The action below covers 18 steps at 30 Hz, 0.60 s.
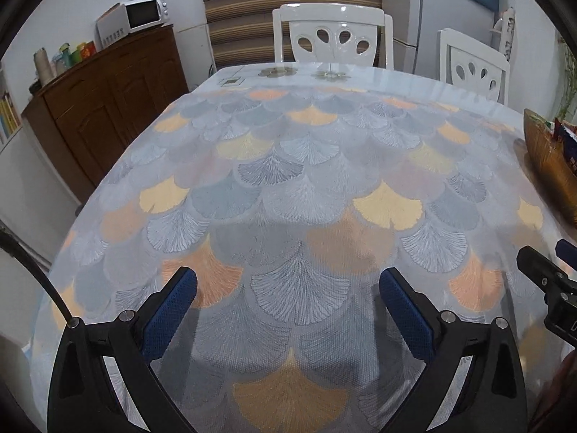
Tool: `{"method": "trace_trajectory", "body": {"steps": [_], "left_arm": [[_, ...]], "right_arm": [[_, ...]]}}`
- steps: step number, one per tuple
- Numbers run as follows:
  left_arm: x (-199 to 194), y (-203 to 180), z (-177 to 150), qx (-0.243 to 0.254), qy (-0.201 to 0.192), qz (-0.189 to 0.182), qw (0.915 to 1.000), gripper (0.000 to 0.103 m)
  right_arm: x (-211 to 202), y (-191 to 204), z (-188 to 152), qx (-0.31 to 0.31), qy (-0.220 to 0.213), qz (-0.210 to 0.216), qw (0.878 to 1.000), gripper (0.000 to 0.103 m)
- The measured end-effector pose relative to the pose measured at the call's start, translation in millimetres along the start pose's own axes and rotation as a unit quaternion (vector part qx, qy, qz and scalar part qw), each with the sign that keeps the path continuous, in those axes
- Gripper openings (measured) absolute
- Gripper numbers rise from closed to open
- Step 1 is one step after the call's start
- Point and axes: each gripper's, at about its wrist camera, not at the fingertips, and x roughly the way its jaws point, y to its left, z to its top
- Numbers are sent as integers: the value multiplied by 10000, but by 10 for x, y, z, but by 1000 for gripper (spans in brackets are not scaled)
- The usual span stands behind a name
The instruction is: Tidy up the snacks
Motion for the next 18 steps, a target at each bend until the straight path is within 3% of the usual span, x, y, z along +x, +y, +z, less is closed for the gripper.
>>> {"method": "trace_trajectory", "body": {"steps": [7, 18], "left_arm": [[73, 28, -1, -89, 201, 76, 9997, 101], [80, 33, -5, -60, 202, 128, 9997, 101]], "right_arm": [[14, -10, -19, 54, 47, -62, 10000, 96], [25, 11, -20, 0, 88, -158, 9998, 96]]}}
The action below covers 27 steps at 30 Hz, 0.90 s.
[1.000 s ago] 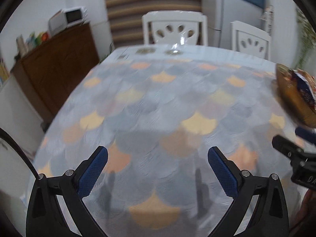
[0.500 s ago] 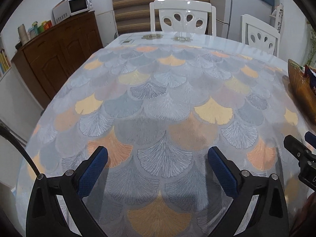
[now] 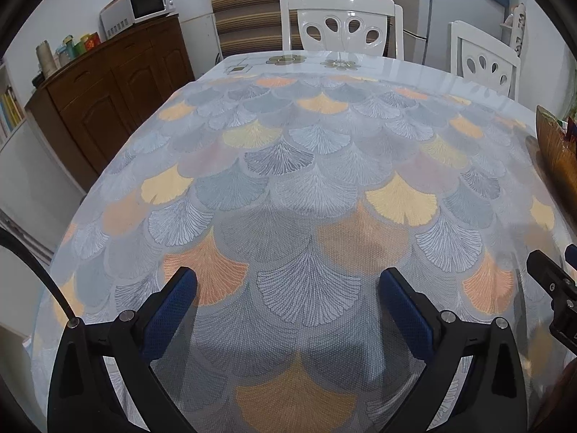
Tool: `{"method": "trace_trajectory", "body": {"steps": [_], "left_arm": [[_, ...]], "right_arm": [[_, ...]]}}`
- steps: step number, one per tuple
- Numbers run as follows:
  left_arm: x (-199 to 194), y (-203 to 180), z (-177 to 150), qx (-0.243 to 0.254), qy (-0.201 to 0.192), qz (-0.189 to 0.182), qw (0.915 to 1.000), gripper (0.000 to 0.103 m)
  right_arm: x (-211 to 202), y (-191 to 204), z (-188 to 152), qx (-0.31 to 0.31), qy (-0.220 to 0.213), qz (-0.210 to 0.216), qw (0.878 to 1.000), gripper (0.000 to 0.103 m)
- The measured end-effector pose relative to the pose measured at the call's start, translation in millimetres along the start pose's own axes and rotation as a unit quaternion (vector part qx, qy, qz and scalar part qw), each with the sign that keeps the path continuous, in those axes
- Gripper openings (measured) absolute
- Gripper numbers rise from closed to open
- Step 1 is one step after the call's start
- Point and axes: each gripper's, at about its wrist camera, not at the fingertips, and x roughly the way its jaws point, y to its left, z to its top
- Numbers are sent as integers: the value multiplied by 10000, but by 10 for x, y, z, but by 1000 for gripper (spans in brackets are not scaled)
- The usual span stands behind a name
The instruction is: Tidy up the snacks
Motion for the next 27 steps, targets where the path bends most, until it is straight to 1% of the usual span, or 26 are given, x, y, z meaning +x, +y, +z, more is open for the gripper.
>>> {"method": "trace_trajectory", "body": {"steps": [27], "left_arm": [[36, 19, 15, -29, 54, -119, 9999, 101]], "right_arm": [[5, -15, -5, 25, 25, -28, 10000, 96]]}}
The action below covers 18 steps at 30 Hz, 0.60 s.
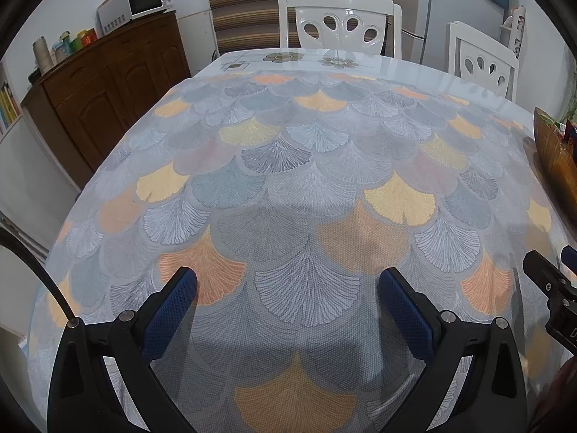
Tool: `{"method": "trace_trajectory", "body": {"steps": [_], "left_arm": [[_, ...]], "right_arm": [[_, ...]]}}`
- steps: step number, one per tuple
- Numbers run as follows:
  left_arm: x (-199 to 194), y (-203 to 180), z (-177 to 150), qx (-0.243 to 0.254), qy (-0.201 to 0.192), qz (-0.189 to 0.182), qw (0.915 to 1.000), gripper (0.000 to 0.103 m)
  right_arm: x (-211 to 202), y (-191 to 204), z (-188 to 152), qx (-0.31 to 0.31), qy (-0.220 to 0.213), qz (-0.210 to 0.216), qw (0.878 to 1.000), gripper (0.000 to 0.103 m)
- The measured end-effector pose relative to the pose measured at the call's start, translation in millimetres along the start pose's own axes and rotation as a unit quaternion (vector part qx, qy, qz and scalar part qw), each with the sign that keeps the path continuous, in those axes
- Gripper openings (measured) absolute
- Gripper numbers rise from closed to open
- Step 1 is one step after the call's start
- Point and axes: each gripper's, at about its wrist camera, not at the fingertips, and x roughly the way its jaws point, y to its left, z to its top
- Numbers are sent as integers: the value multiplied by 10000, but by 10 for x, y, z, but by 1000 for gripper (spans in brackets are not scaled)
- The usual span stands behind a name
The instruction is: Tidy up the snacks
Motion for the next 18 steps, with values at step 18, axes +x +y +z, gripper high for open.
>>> {"method": "trace_trajectory", "body": {"steps": [18], "left_arm": [[-2, -15, 3, 50, -12, -6, 10000, 101]], "right_arm": [[30, 15, -3, 27, 91, 14, 10000, 96]]}}
